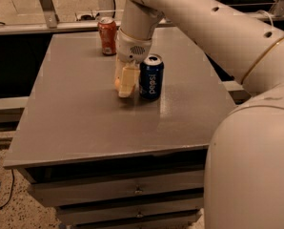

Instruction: Move orange near pepsi can

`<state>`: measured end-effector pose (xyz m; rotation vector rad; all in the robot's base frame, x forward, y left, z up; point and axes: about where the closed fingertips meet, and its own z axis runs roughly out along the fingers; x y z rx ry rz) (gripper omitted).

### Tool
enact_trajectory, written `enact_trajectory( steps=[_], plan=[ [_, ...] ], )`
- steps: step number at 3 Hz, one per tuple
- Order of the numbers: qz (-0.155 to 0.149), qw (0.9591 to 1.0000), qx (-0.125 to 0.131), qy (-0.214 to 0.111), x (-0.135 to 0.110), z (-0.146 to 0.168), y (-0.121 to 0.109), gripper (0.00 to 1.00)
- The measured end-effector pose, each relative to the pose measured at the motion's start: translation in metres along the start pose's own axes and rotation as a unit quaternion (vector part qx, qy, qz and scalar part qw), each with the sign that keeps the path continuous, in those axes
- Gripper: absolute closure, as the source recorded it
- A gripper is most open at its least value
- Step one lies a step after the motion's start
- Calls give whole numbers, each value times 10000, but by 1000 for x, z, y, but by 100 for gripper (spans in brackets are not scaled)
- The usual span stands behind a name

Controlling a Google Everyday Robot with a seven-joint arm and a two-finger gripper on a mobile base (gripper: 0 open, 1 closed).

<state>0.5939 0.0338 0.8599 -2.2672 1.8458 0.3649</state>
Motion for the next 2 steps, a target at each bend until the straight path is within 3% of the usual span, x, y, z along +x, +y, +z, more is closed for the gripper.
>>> enact_trajectory(
  steps=[1,2],
  plan=[
    [17,10000,-20,68,7,1,2,0],
    [19,9999,-24,105,10,1,2,0]
  ],
)
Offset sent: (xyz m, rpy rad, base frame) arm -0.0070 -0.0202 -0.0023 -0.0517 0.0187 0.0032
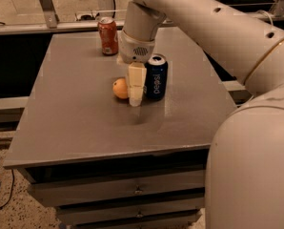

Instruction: Move orange near pepsi can

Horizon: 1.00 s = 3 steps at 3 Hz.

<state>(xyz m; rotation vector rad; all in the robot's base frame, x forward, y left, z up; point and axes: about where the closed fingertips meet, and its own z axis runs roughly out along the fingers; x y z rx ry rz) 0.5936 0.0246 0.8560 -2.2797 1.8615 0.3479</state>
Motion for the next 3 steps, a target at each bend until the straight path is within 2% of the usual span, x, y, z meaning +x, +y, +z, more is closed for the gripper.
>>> enact_trajectory(
  steps=[1,2,3],
  plan=[
    [-25,9999,94,-82,-6,-6,-3,0],
    [-137,9991,350,-190,-24,-26,-11,0],
    [-111,9974,651,-273,-29,-52,-16,0]
  ],
)
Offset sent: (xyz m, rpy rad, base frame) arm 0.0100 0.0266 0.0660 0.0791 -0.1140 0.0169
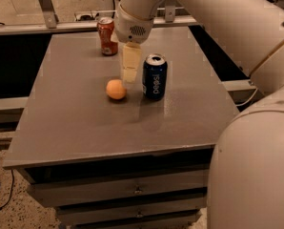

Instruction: Move orange near pepsi can

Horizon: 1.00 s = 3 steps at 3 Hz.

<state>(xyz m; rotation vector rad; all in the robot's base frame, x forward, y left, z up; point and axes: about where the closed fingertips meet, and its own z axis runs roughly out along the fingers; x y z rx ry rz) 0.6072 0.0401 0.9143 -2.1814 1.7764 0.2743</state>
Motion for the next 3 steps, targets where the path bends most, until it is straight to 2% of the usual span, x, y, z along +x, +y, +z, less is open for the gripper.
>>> enact_trajectory(
  steps=[1,2,3],
  plan=[
    [218,9987,377,-249,8,-28,1,0],
    [529,9923,875,-694,27,-61,11,0],
    [938,9729,1710,-1240,66,-114,24,0]
  ],
)
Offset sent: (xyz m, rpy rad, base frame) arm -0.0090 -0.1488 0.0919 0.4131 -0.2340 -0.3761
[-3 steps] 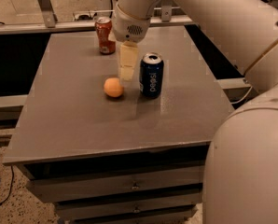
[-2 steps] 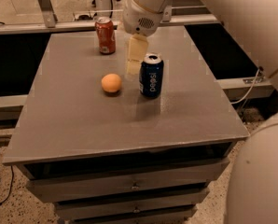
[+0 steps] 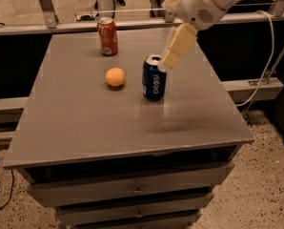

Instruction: Move orange near pepsi can

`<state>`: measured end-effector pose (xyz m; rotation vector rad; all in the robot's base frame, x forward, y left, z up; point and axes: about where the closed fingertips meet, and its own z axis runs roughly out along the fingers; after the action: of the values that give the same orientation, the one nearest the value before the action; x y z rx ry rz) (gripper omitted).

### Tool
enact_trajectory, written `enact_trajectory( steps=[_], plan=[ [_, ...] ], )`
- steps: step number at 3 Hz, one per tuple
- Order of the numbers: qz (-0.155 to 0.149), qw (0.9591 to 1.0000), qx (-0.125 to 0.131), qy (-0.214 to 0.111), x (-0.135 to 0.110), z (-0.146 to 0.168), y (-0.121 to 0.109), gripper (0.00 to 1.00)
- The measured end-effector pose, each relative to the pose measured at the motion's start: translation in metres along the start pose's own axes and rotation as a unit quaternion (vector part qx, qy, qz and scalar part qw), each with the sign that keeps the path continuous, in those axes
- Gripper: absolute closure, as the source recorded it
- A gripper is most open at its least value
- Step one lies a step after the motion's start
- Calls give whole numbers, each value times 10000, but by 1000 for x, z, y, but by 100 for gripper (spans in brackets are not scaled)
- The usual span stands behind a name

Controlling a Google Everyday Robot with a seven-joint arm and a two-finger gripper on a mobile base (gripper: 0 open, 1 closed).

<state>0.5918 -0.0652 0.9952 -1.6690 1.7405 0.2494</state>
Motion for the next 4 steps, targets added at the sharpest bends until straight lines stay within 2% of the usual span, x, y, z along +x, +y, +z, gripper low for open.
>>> enact_trajectory(
  steps=[1,2,4],
  plan=[
    [383,9965,662,-351,28,-60,-1,0],
    [889,9879,1090,-657,59,-100,10,0],
    [811,9882,1102,-684,54,-100,8,0]
  ],
)
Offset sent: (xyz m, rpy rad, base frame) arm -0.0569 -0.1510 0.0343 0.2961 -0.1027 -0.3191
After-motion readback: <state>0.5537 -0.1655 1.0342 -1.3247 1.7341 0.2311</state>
